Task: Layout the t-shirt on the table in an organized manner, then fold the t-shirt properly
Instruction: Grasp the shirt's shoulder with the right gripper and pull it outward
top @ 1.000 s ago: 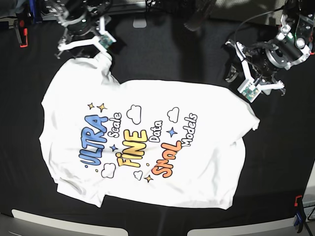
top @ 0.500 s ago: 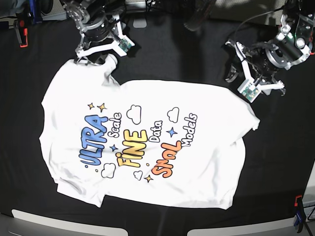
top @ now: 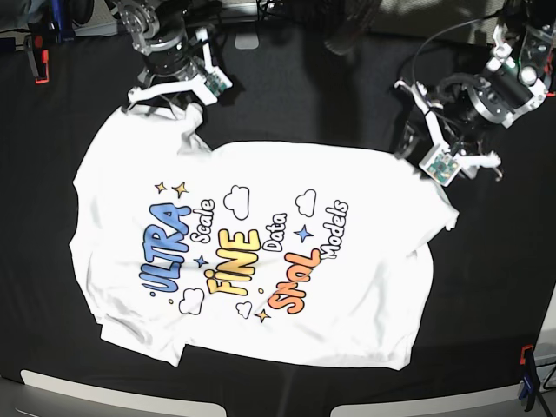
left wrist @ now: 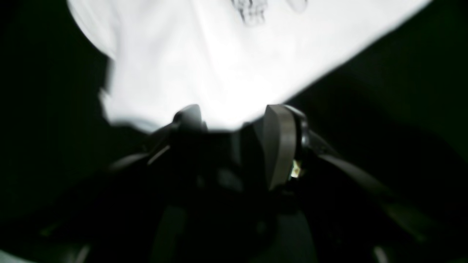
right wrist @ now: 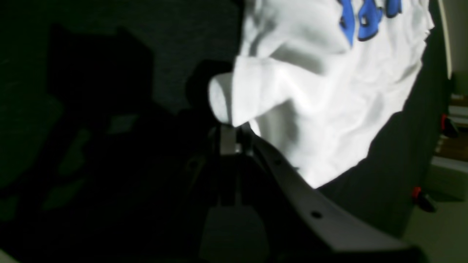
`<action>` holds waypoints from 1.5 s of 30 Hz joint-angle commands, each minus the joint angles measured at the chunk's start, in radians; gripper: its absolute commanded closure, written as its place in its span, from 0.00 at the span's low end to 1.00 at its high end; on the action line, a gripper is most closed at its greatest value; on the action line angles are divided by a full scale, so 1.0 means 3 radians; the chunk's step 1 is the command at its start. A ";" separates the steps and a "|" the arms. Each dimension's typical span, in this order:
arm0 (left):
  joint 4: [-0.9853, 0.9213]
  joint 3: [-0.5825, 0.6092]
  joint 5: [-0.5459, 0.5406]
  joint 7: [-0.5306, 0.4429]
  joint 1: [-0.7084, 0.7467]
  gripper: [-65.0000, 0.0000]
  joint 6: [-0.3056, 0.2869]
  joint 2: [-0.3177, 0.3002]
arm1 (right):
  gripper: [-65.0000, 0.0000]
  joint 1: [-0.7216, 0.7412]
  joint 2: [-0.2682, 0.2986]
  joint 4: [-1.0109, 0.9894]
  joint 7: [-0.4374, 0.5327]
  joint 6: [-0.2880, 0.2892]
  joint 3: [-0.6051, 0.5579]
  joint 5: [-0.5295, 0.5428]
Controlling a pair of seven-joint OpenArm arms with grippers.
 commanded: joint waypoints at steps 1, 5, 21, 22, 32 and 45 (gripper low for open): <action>0.0033 -0.0019 0.0072 -0.0084 -0.0027 0.60 0.0020 -0.0037 | 1.00 0.0005 0.0028 0.0055 -0.0032 -0.0052 0.0015 -0.0137; 0.0033 -0.0019 0.0117 -0.0039 -0.0024 0.60 0.0020 -0.0037 | 1.00 -0.0125 0.0045 0.0067 -0.0366 -0.0051 0.0015 -0.0420; 0.0033 -0.0019 -0.0050 0.0039 -0.0023 0.60 0.0018 -0.0037 | 1.00 -0.1508 0.0838 0.0561 -0.1139 -0.0340 0.0023 -0.1639; 0.0033 -0.0019 -0.0031 0.0070 -0.0023 0.60 0.0017 -0.0037 | 1.00 -0.1506 0.0852 0.0562 -0.1139 -0.0346 0.0023 -0.1637; -0.0561 -0.0019 0.0412 0.0333 -0.0220 0.60 -0.0064 -0.0038 | 1.00 -0.1506 0.0861 0.0562 -0.1385 -0.0472 0.0075 -0.1639; -0.0947 -0.0019 0.0234 -0.0298 -0.0559 0.66 -0.0656 -0.0034 | 1.00 -0.1506 0.0860 0.0562 -0.1382 -0.0608 0.0173 -0.1638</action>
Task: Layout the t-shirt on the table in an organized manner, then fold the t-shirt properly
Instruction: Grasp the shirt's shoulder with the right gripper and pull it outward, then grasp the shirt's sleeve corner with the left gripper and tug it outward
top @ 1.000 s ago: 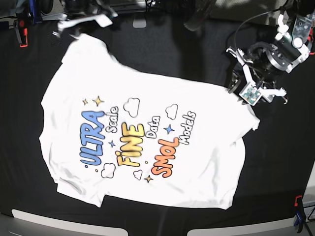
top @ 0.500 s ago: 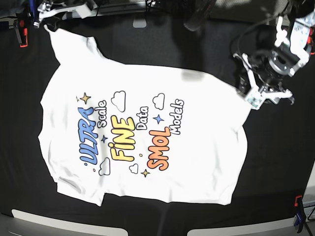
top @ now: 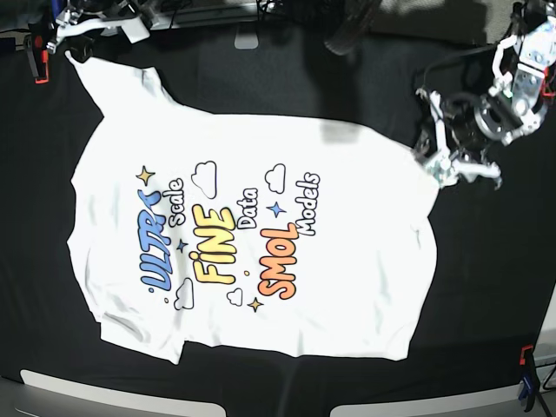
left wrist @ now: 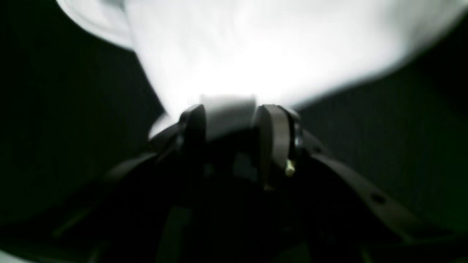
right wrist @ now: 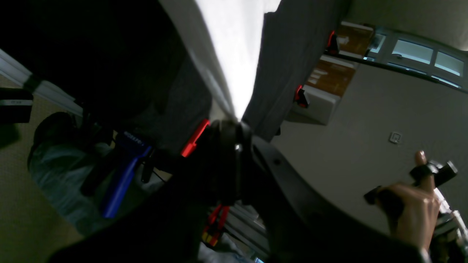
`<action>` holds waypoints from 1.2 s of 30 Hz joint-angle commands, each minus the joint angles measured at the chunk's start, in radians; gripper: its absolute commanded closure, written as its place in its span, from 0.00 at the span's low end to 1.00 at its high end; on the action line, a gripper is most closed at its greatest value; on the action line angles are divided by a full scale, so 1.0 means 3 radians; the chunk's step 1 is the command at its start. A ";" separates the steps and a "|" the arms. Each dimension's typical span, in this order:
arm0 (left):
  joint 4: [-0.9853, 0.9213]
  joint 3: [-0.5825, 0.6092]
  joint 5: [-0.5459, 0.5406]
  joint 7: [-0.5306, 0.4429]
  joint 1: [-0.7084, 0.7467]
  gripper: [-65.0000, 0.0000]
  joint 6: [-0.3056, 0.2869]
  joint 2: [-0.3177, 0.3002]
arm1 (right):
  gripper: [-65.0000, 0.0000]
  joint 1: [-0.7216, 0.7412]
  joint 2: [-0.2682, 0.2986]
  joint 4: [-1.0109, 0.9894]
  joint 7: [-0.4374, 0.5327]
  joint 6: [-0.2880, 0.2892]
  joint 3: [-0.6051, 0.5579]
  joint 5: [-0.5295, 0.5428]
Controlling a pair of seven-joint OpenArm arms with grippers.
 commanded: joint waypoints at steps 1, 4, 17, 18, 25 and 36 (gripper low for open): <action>0.0024 -0.0022 -0.0084 -0.0076 -0.0118 0.66 0.0037 -0.0037 | 1.00 -0.0036 0.0034 0.0057 -0.0045 -0.0047 0.0014 -0.0080; -0.0118 -0.0022 -0.0111 0.0051 -0.0263 0.66 0.0036 0.0046 | 1.00 -0.0036 0.0034 0.0057 -0.0045 -0.0047 0.0015 -0.0080; 0.0642 -0.0022 -0.0595 0.1253 -0.0214 0.66 0.0646 0.0099 | 0.84 -0.0025 0.0034 0.0057 -0.0047 -0.0520 0.0015 -0.0486; 0.0657 -0.0022 -0.0617 0.1364 -0.0212 0.66 0.0759 0.0099 | 0.77 -0.0025 0.0034 0.0057 -0.0048 -0.0591 0.0015 -0.0552; 0.0575 -0.0022 -0.0637 0.1637 0.0004 0.66 0.1164 0.0100 | 0.70 -0.0025 0.0034 0.0057 -0.0189 -0.0874 0.0015 -0.1100; -0.0066 -0.0022 -0.0312 0.1012 0.0178 0.66 0.1172 0.0109 | 0.70 -0.0025 0.0034 0.0057 -0.0197 -0.0872 0.0014 -0.1199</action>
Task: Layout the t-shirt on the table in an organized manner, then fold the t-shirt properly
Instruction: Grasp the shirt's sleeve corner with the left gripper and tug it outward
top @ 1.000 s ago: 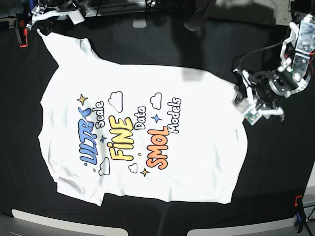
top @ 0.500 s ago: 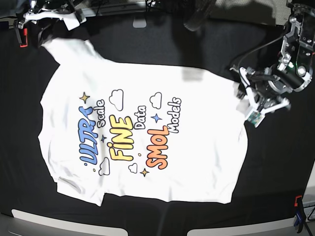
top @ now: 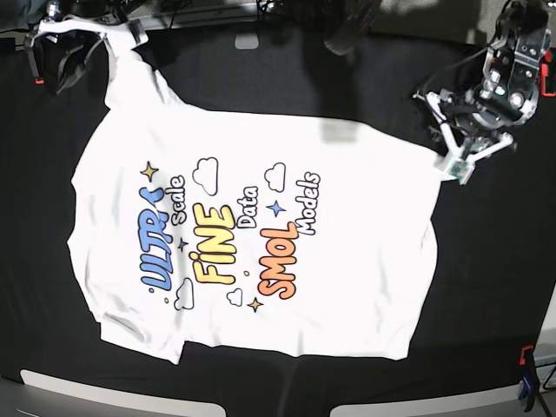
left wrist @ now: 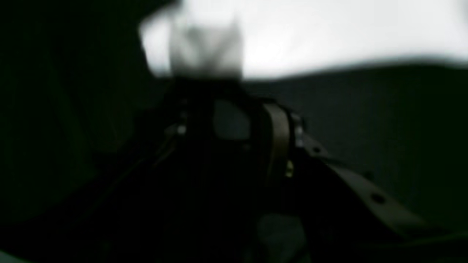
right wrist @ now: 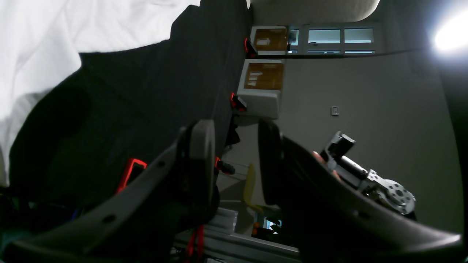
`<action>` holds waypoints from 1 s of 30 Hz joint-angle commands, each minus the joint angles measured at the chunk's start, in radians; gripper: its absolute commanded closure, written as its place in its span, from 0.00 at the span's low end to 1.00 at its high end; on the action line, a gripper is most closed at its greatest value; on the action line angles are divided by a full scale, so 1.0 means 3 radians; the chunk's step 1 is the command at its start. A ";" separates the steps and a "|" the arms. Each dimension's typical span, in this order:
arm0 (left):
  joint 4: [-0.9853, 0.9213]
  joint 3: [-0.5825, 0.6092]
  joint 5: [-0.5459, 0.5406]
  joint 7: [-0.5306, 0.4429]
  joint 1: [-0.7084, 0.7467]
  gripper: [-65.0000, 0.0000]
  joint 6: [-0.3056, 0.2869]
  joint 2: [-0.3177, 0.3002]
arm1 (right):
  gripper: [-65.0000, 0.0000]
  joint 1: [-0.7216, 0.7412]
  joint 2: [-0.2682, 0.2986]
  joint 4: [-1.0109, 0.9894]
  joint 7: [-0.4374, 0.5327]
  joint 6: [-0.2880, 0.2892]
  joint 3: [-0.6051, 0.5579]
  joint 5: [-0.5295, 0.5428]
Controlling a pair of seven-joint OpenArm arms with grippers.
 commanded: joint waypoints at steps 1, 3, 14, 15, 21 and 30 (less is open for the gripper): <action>-0.0032 -0.0015 0.0051 0.0011 -0.0067 0.66 0.0018 -0.0041 | 0.70 -0.0027 0.0037 0.0055 0.0000 -0.0045 0.0014 -0.0160; -0.0074 -0.0015 0.0050 0.0011 -0.0103 0.66 0.0018 -0.0041 | 0.70 -0.0027 0.0037 0.0055 0.0000 -0.0045 0.0014 -0.0217; -0.0064 -0.0014 -0.0210 -0.0064 -0.0464 0.66 -0.0151 0.0225 | 0.70 -0.0027 0.0037 0.0055 -0.0025 -0.0045 0.0014 -0.0225; -0.0064 -0.0014 -0.0209 -0.0080 -0.0501 0.66 -0.0195 0.0272 | 0.70 -0.0027 0.0037 0.0055 -0.0025 -0.0045 0.0014 -0.0225; -0.0076 -0.0014 -0.0183 -0.0212 -0.0708 0.66 -0.0309 0.0540 | 0.70 -0.0027 0.0036 0.0055 -0.0025 -0.0045 0.0014 -0.0225; -0.0085 -0.0015 -0.0020 -0.0088 -0.0958 0.66 -0.0741 0.0806 | 0.70 -0.0027 0.0036 0.0055 -0.0028 -0.0045 0.0014 -0.0224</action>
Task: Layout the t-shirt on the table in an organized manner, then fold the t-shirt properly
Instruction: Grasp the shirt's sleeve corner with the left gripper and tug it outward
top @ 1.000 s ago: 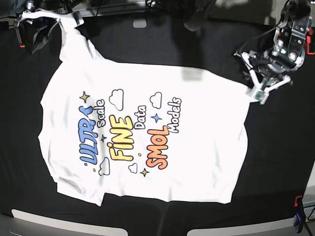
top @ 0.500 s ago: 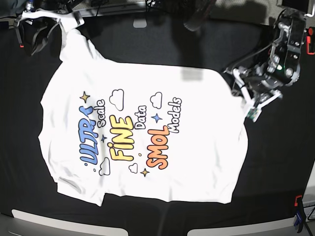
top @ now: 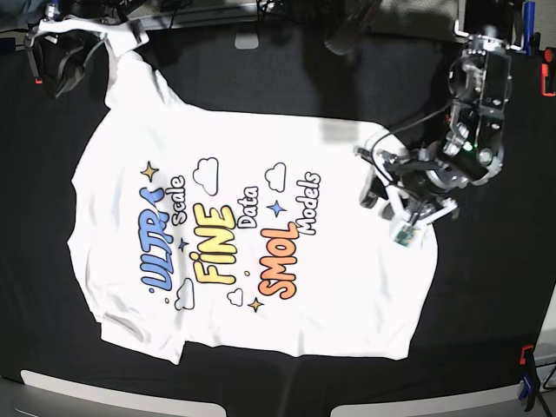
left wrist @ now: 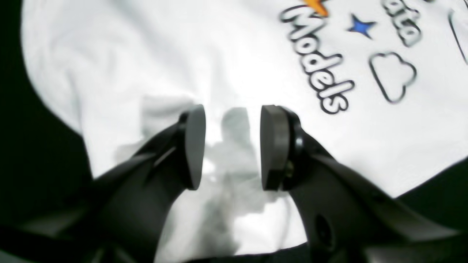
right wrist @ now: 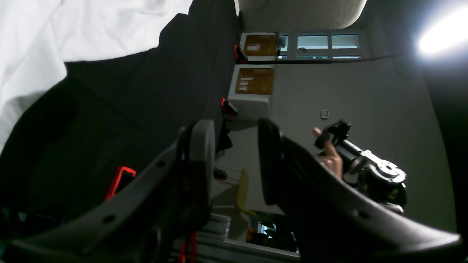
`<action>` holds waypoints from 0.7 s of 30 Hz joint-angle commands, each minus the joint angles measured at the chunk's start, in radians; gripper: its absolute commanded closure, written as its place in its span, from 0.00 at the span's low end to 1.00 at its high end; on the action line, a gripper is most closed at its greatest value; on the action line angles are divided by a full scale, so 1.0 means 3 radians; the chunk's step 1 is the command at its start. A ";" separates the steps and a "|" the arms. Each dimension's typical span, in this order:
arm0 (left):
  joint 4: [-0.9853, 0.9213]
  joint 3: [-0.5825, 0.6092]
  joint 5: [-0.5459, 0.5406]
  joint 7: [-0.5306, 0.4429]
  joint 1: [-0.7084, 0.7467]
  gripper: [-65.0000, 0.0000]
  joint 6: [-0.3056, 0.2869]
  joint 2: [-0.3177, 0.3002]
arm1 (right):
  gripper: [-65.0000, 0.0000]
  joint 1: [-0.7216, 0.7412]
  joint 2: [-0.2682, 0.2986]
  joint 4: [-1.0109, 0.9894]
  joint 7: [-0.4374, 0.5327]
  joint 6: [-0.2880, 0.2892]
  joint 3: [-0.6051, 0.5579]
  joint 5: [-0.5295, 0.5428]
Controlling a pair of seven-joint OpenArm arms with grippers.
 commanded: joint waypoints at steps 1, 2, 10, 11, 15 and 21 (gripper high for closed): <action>0.0056 -0.0017 0.0083 0.0019 -0.0106 0.66 -0.0042 -0.0043 | 0.70 -0.0027 0.0037 0.0055 -0.0024 -0.0041 0.0014 -0.0089; 0.0064 -0.0017 0.0175 0.0155 -0.0141 0.66 -0.0088 -0.0057 | 0.70 -0.0027 0.0037 0.0055 -0.0024 -0.0041 0.0014 -0.0089; 0.0690 -0.0017 0.0228 0.0523 0.0136 0.66 -0.0230 -0.0654 | 0.70 -0.0027 0.0037 0.0055 -0.0031 -0.0039 0.0014 -0.0089; 0.0857 -0.0017 0.0191 0.0498 0.0251 0.67 -0.0296 -0.0748 | 0.70 -0.0027 0.0037 0.0055 -0.0031 -0.0039 0.0014 -0.0088; 0.1527 -0.0017 0.0106 -0.0070 0.0788 0.67 -0.0512 -0.1081 | 0.70 -0.0027 0.0036 0.0055 -0.0031 -0.0041 0.0014 -0.0088; 0.1335 -0.0015 0.0832 -0.1114 0.1166 0.67 -0.0506 -0.1148 | 0.70 -0.0027 0.0036 0.0055 -0.0032 -0.0042 0.0014 -0.0088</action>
